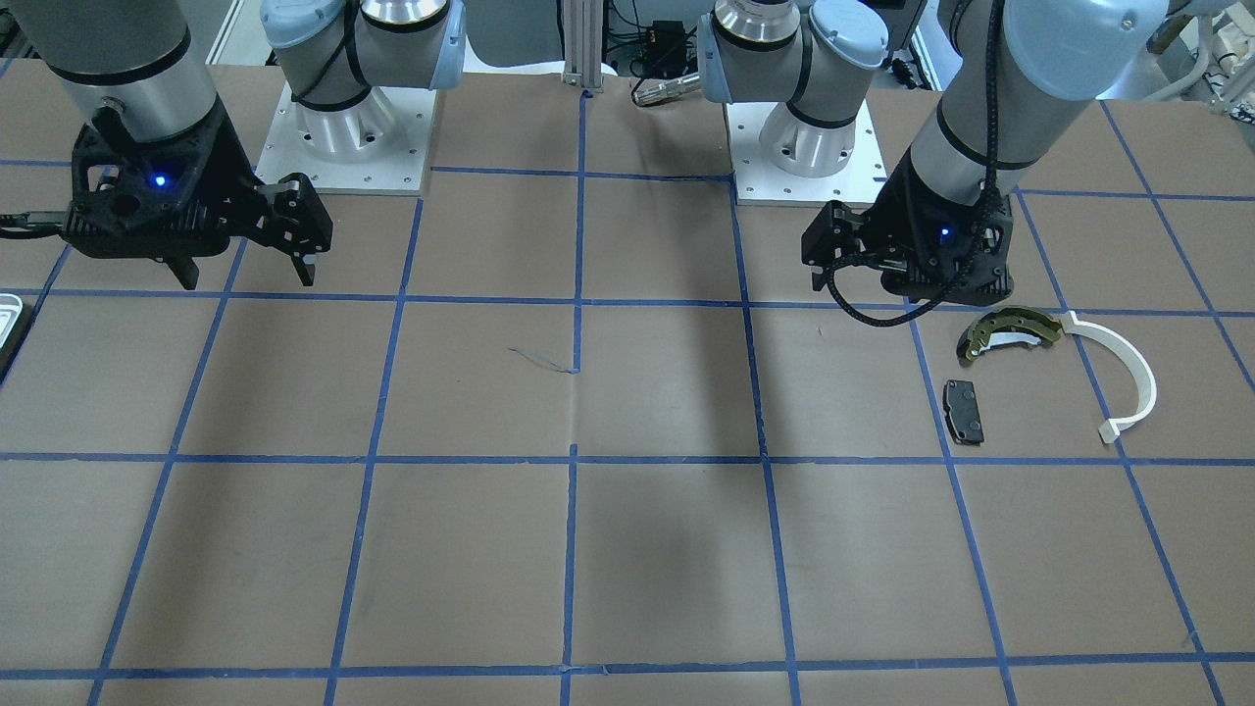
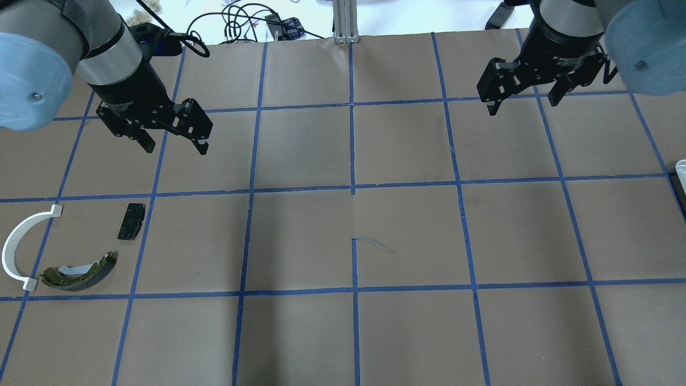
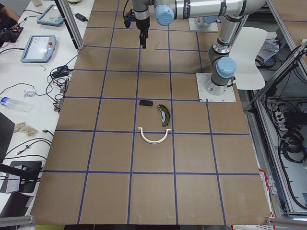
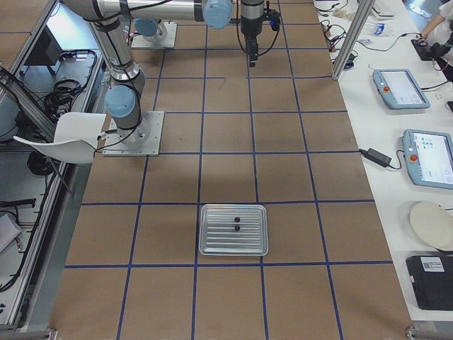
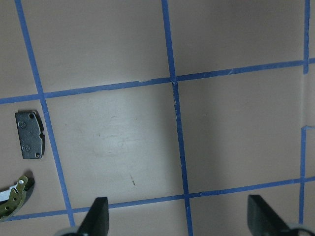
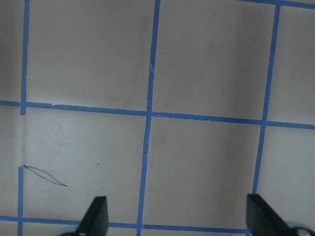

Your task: Place bearing gear from tray to pile

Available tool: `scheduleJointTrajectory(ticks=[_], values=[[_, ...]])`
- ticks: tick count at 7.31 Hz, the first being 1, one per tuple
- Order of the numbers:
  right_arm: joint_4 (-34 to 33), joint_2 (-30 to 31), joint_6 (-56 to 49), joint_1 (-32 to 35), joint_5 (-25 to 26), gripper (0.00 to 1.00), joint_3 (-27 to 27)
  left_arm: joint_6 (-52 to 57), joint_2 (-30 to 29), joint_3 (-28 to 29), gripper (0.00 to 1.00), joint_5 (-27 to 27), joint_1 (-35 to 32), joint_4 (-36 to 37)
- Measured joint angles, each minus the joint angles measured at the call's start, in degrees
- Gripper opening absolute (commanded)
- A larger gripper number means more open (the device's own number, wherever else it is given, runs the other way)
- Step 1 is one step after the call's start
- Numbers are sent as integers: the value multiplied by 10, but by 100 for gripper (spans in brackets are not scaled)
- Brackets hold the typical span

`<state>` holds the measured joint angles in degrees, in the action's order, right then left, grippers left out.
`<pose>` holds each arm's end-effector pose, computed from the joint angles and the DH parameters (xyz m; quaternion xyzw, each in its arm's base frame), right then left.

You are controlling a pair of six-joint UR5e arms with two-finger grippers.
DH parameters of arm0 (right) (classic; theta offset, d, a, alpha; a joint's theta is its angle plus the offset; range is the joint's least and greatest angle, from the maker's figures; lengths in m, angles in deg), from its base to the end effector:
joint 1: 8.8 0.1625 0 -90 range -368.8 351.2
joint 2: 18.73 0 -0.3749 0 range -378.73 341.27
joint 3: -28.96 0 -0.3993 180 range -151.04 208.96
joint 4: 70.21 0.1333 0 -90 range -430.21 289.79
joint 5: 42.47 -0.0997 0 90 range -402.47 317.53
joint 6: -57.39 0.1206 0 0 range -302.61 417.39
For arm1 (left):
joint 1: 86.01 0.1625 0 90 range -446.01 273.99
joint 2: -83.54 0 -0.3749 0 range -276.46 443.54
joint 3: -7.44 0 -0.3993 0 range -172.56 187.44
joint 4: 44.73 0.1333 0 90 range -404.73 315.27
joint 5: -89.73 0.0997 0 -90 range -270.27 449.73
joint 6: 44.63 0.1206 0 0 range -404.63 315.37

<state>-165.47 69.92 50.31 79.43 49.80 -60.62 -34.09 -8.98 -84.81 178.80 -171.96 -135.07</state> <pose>0.1125 -0.5203 0.4182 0.0455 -0.9981 0.0361 0.0226 -0.0994 -0.5113 0.3748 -0.0562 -0.9974 -0.0432 0.0137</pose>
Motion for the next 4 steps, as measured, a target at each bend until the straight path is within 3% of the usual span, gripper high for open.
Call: scheduleJointTrajectory(ticks=[2, 4], values=[[-15, 1, 0, -2, 0, 100, 7, 0, 0, 0, 100, 0, 0, -1], [22, 2, 8, 2, -23, 100, 9, 0, -3, 0, 100, 10, 0, 0]])
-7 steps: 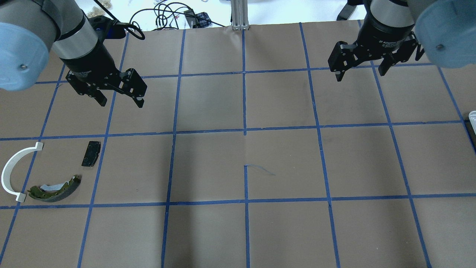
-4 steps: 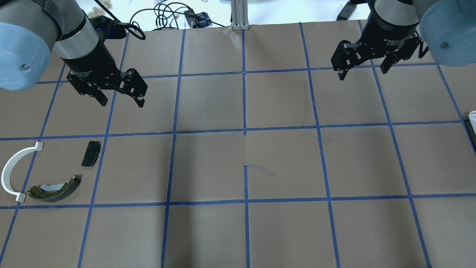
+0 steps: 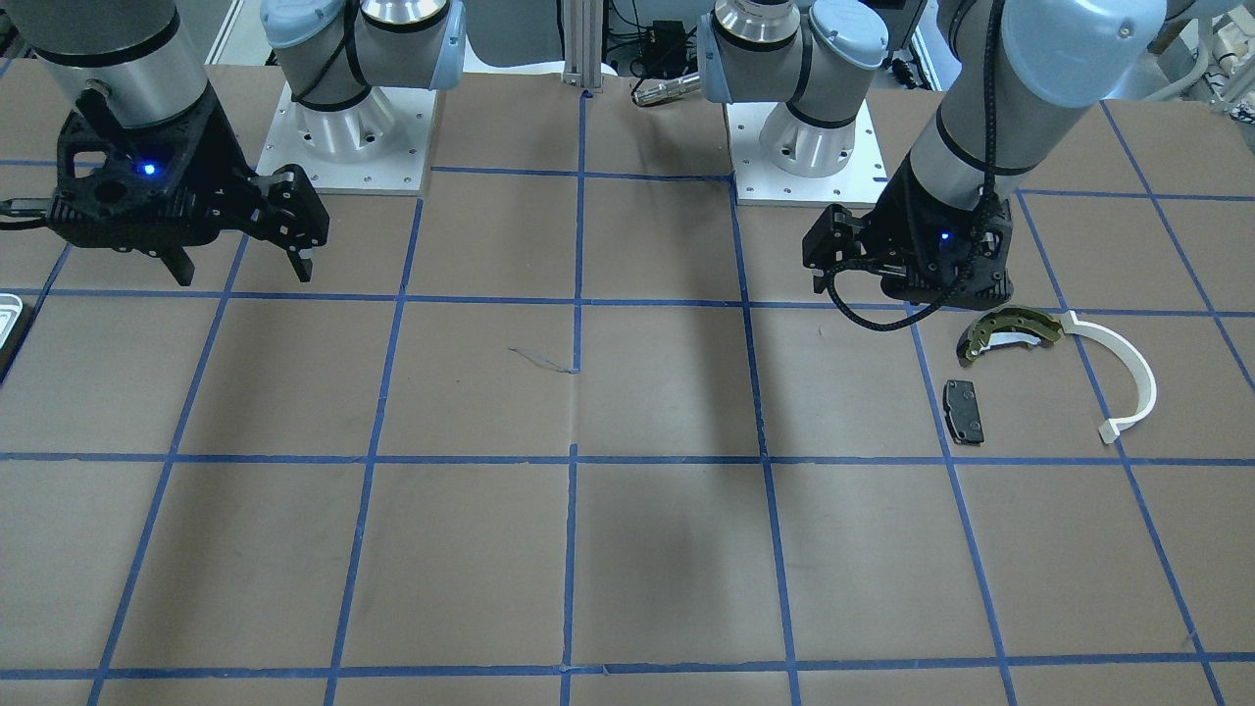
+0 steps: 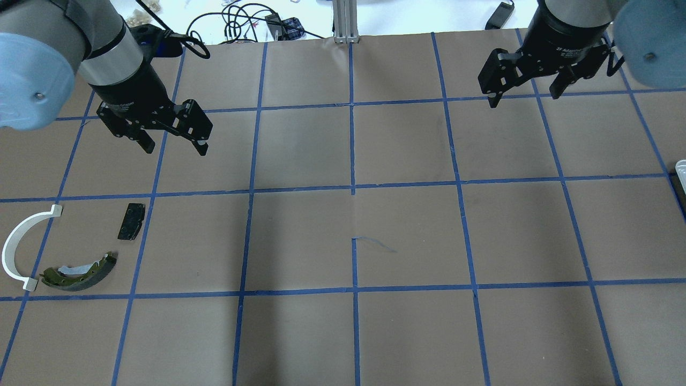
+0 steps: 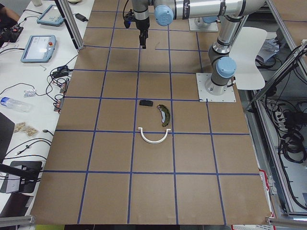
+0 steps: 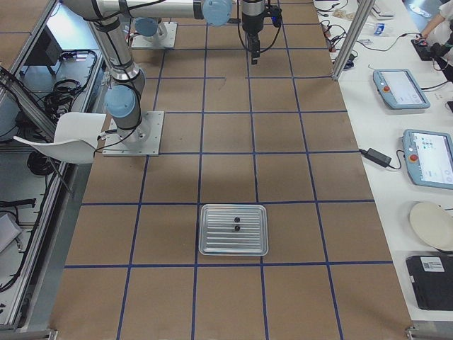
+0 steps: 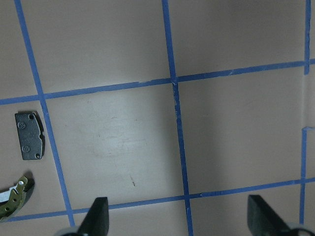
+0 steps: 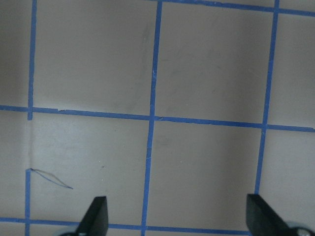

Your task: Place bearing gear from tray to pile

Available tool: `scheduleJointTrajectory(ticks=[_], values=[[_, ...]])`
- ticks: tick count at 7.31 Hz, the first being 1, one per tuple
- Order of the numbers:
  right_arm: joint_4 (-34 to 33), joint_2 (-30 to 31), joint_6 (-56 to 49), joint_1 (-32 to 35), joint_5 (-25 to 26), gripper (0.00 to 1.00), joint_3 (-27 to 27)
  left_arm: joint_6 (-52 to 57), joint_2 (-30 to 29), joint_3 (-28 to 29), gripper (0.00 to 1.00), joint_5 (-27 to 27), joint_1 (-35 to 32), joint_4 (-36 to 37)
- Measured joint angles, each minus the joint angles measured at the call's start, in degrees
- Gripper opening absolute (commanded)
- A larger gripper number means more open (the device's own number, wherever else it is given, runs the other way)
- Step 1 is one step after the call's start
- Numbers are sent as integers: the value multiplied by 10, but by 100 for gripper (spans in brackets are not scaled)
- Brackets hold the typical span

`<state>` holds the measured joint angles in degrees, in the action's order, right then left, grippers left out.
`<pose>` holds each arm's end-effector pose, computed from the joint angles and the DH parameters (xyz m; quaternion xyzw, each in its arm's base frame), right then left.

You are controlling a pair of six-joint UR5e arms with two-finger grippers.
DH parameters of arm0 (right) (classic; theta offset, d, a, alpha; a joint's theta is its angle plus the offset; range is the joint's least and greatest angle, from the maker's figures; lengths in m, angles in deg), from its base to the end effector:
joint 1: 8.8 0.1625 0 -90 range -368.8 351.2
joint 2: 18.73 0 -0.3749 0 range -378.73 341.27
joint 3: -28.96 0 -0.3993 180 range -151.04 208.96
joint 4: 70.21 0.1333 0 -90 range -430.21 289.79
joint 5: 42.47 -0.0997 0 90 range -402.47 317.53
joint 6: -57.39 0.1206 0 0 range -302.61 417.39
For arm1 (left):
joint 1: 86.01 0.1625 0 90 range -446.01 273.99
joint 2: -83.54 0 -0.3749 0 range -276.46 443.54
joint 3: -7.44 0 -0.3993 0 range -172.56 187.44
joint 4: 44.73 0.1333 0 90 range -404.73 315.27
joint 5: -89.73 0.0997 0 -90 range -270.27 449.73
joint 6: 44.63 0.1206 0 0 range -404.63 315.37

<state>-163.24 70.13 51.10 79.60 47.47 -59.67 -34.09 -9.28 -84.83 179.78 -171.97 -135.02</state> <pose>0.1190 -0.5167 0.4242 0.0409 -0.9988 0.0284 0.0014 -0.0973 -0.5123 0.3721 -0.0567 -0.9973 -0.0466 0.0055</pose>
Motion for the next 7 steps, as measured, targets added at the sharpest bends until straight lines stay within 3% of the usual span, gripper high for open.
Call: scheduleJointTrajectory(ticks=[2, 3, 5, 7], values=[[19, 0, 12, -1, -38, 100, -1, 0, 0, 0, 100, 12, 0, 0], [21, 0, 10, -5, -20, 100, -3, 0, 0, 0, 100, 13, 0, 0], [37, 2, -4, -26, 65, 100, -4, 0, 0, 0, 100, 13, 0, -1], [45, 1, -60, -117, 84, 100, -7, 0, -2, -1, 100, 14, 0, -1]])
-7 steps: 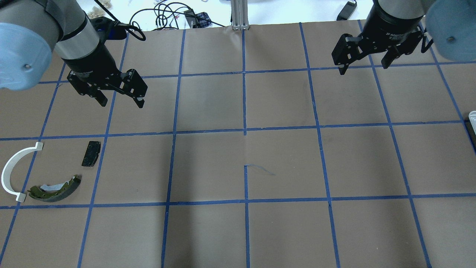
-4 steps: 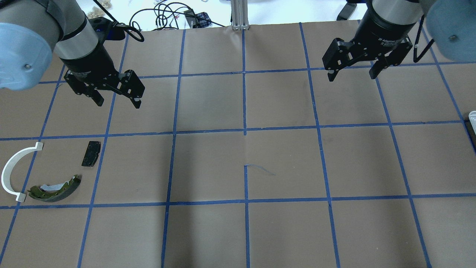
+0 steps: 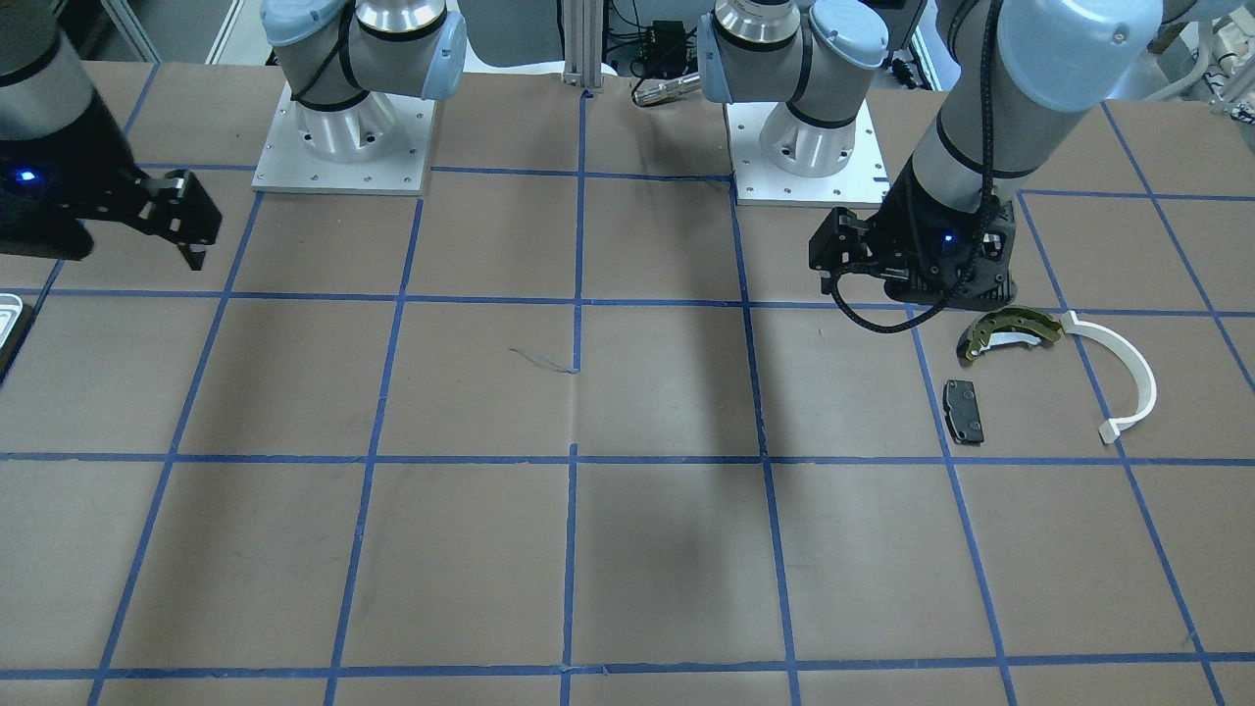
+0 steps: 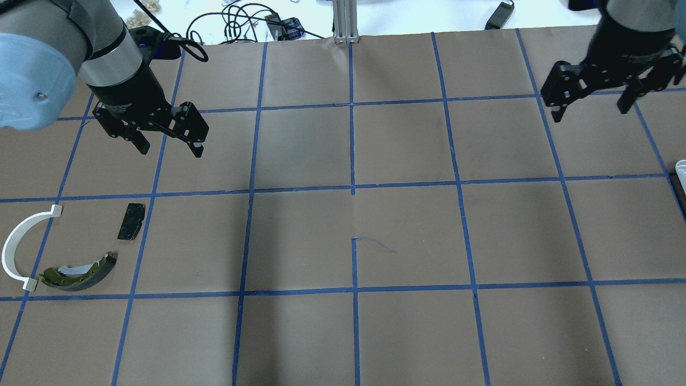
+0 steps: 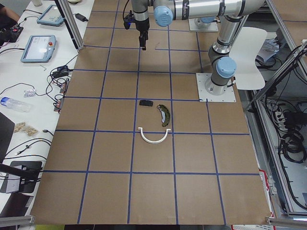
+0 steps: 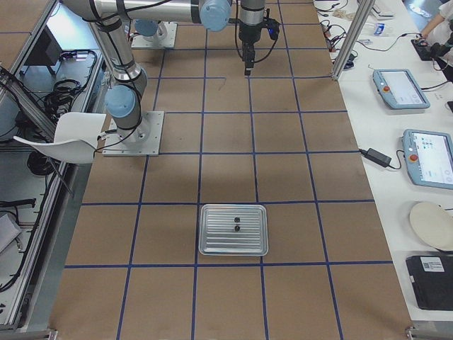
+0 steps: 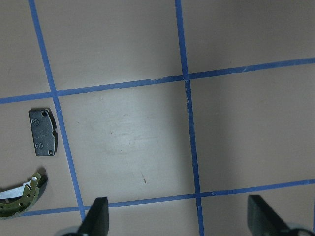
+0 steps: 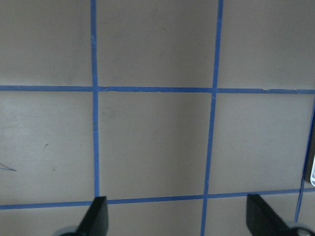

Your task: Place bearing gear from tray to pile

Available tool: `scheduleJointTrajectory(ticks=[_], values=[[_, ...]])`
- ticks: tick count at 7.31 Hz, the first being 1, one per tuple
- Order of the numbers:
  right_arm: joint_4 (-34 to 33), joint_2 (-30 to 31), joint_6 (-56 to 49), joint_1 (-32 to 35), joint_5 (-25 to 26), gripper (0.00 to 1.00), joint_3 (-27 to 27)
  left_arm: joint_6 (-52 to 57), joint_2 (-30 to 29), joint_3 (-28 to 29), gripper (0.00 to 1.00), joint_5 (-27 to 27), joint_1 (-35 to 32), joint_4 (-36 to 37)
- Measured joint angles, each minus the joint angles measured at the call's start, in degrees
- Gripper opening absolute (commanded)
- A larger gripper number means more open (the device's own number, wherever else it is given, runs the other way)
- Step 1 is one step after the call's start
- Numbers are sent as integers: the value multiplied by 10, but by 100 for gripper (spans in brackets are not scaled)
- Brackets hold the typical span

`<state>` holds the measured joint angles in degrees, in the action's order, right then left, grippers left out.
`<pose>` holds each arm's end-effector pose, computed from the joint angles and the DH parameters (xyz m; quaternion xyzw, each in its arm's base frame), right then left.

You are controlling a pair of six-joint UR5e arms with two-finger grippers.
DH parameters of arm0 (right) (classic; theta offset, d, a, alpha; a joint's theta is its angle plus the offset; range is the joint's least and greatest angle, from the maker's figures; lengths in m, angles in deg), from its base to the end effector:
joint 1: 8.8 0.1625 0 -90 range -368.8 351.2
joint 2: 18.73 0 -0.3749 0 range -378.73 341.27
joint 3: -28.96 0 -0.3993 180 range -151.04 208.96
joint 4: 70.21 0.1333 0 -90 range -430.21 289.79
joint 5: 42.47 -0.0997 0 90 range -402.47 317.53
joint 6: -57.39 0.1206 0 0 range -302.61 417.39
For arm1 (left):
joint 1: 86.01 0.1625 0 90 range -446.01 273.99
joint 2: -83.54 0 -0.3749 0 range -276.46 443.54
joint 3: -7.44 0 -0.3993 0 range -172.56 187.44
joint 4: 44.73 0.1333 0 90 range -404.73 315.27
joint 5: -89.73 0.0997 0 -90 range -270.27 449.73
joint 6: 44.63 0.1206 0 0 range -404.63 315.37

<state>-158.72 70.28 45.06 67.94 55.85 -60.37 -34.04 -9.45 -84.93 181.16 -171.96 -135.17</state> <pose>-0.0023 -0.5149 0.4127 -0.0069 -0.9972 -0.0314 0.0672 -0.0944 -0.5121 0.3696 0.0576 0.9970 0.0518 0.0059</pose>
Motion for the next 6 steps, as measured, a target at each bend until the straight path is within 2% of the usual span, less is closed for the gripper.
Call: scheduleJointTrajectory(ticks=[2, 6], values=[[-14, -24, -154, -114, -3, 100, -8, 0, -3, 0, 100, 0, 0, 0], [-177, -147, -507, -293, -9, 100, -10, 0, -4, 0, 100, 1, 0, 0]])
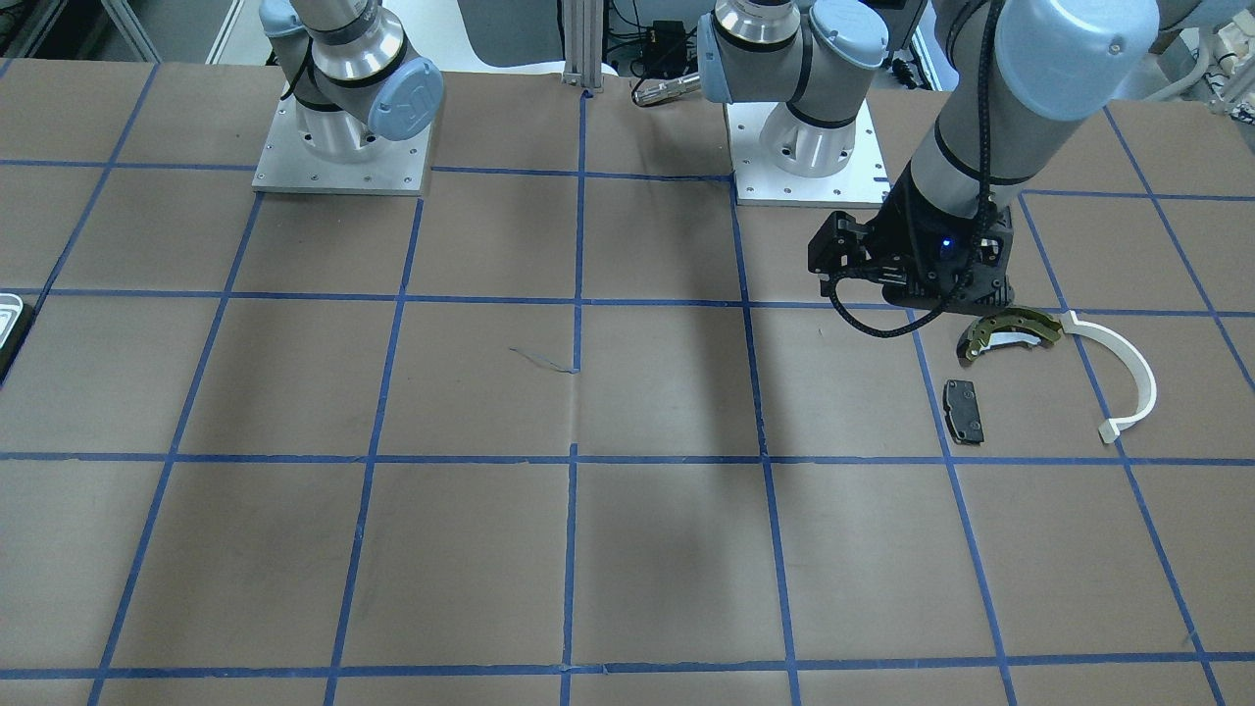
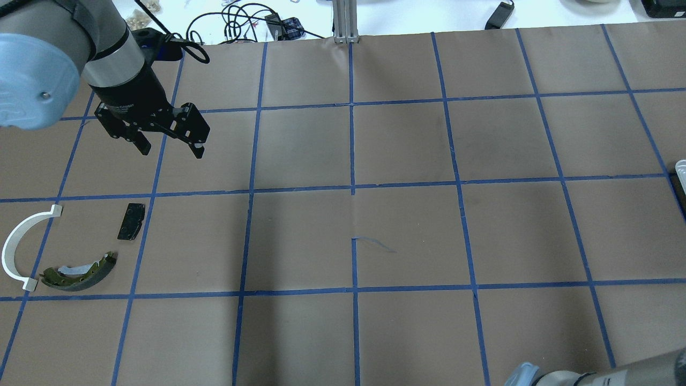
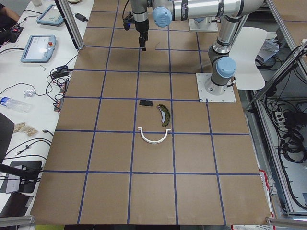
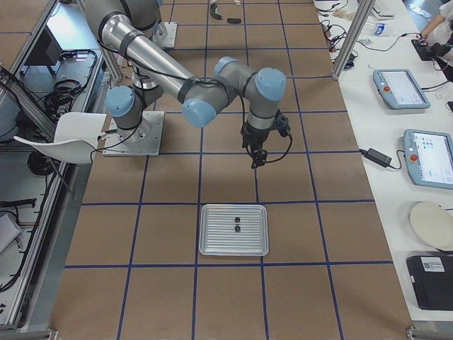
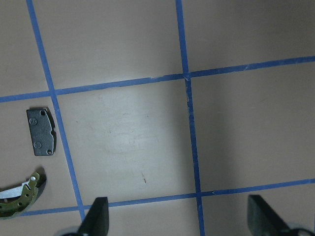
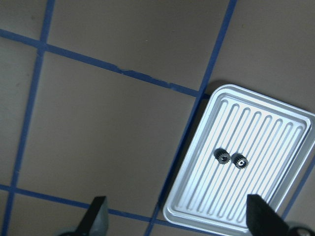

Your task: Place bearing gear from tray to pile

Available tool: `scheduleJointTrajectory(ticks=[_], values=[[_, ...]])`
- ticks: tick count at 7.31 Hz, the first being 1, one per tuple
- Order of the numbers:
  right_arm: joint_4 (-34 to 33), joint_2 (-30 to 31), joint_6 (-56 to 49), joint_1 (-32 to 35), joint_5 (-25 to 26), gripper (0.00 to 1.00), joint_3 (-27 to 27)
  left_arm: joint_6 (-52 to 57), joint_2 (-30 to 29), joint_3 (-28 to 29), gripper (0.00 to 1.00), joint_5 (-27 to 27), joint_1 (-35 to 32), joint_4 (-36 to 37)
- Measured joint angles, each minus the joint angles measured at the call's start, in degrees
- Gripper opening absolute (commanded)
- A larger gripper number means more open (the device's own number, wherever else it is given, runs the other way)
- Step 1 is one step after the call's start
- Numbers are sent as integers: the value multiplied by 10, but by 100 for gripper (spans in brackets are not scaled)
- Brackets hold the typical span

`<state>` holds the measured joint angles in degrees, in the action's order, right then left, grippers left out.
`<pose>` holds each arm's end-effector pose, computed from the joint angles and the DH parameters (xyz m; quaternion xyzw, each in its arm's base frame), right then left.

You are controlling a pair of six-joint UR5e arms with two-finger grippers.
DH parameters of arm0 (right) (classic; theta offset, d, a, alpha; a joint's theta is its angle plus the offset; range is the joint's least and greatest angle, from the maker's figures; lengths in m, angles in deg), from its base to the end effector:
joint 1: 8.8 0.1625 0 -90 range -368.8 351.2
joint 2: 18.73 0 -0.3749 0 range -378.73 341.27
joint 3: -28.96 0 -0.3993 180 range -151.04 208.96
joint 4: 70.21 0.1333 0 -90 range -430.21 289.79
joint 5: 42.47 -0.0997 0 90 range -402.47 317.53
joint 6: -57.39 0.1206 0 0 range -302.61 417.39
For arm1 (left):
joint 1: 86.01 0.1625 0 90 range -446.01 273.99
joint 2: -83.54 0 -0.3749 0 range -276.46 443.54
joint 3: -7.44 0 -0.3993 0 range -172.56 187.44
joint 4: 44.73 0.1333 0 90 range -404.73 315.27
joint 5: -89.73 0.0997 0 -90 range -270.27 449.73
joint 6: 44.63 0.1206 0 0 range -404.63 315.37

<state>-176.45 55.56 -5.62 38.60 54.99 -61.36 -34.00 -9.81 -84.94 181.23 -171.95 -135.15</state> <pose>-0.3097 -0.5106 0.2939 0.1767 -0.9821 -0.0507 0.0408 -0.0940 -0.5134 0.3663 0.0579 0.9968 0.0549 0.0061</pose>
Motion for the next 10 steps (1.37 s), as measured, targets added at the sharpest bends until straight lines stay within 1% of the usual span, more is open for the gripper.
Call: scheduleJointTrajectory(ticks=[1, 3, 5, 6, 7, 8, 9, 10], values=[[-39, -42, -83, -37, -12, 100, 0, 0, -1, 0, 100, 2, 0, 1], [-93, -109, -234, -84, -30, 100, 0, 0, -1, 0, 100, 9, 0, 1], [-138, -154, -335, -102, -51, 100, -1, 0, -2, 0, 100, 10, 0, 2], [-156, -165, -353, -104, -56, 93, -2, 0, -2, 0, 100, 10, 0, 2], [-166, -171, -360, -105, -58, 92, -6, 0, -3, 0, 100, 10, 0, 3], [-171, -172, -362, -105, -58, 85, -19, 0, -3, 0, 100, 10, 0, 2], [-183, -172, -364, -106, -56, 72, -37, 0, -3, -1, 100, 10, 0, 2], [-208, -170, -371, -106, -49, 64, -54, 0, -3, 0, 100, 10, 0, 2]])
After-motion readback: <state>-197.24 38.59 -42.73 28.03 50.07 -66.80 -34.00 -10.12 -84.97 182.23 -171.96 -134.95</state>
